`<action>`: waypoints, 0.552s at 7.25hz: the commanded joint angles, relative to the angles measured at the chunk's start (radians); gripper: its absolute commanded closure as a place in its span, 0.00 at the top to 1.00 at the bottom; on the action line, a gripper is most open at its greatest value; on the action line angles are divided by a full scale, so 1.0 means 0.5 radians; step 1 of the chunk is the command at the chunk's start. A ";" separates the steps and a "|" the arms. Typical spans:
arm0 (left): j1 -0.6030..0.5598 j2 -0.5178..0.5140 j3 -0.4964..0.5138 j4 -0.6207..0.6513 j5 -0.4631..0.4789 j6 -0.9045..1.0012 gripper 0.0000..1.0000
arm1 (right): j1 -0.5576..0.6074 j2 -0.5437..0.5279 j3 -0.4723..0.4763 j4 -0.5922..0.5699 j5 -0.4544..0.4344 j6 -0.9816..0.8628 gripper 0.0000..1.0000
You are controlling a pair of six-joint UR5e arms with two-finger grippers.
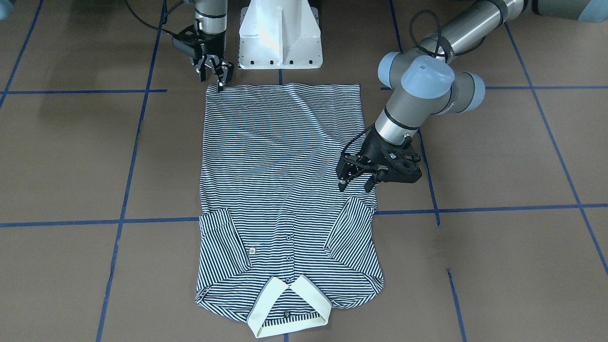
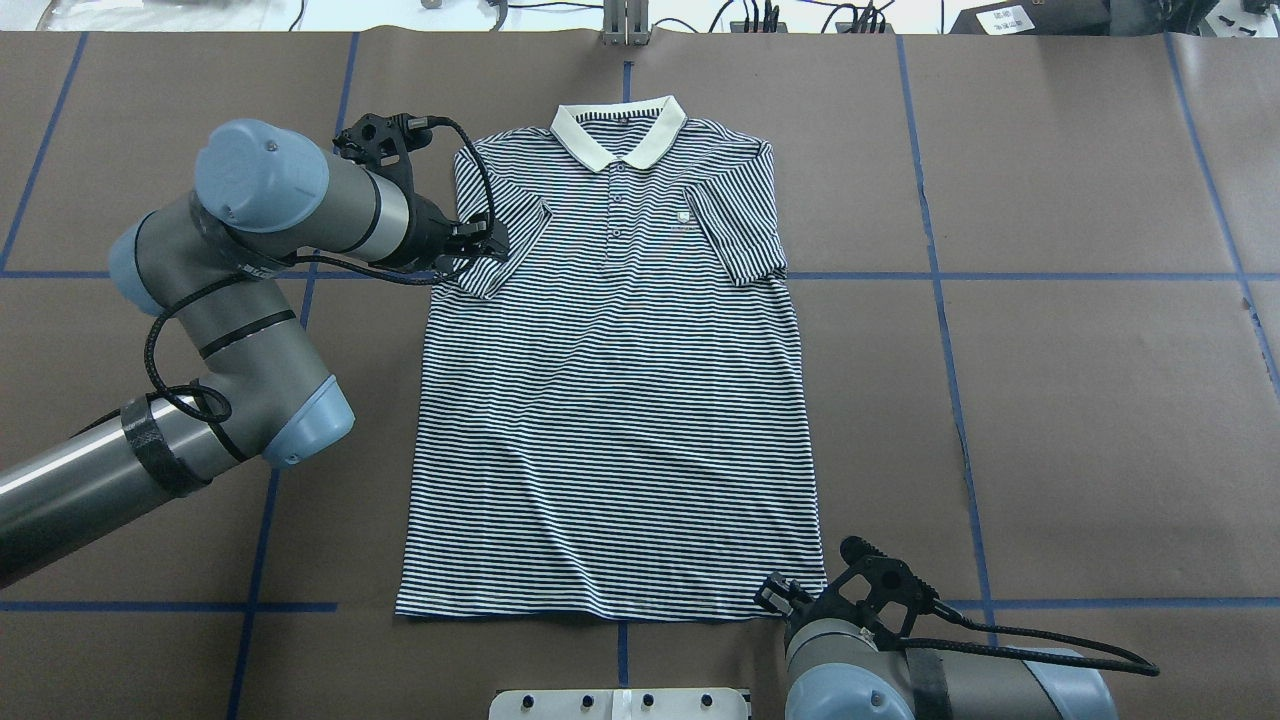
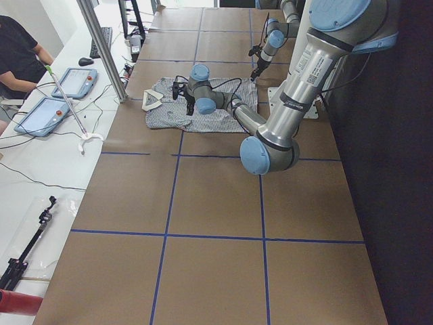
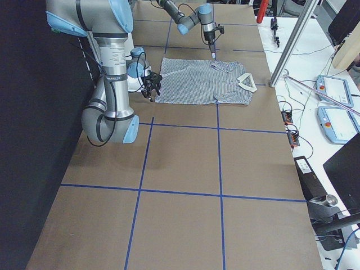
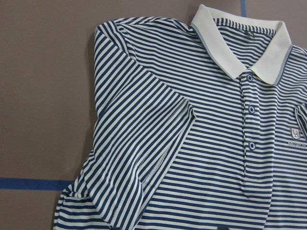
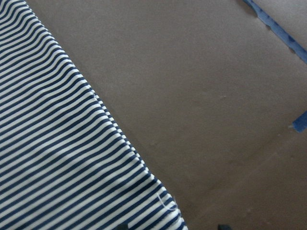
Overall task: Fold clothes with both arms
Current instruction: 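Move the right gripper down to the shirt hem corner nearest the robot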
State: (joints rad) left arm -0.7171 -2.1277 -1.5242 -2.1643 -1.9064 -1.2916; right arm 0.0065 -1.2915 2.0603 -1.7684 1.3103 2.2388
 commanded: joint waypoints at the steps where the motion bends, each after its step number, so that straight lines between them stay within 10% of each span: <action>1: 0.004 0.000 0.005 0.003 0.002 0.000 0.73 | 0.008 0.009 -0.009 -0.001 -0.004 0.002 0.54; 3: 0.005 0.000 0.005 0.003 0.002 0.000 0.73 | 0.008 0.006 -0.022 -0.001 -0.004 0.005 0.40; 4: 0.008 0.000 0.002 0.009 0.005 -0.003 0.73 | 0.008 0.018 -0.016 0.002 -0.007 0.005 0.01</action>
State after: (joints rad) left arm -0.7143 -2.1277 -1.5221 -2.1622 -1.9046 -1.2920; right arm 0.0106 -1.2867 2.0513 -1.7683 1.3081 2.2406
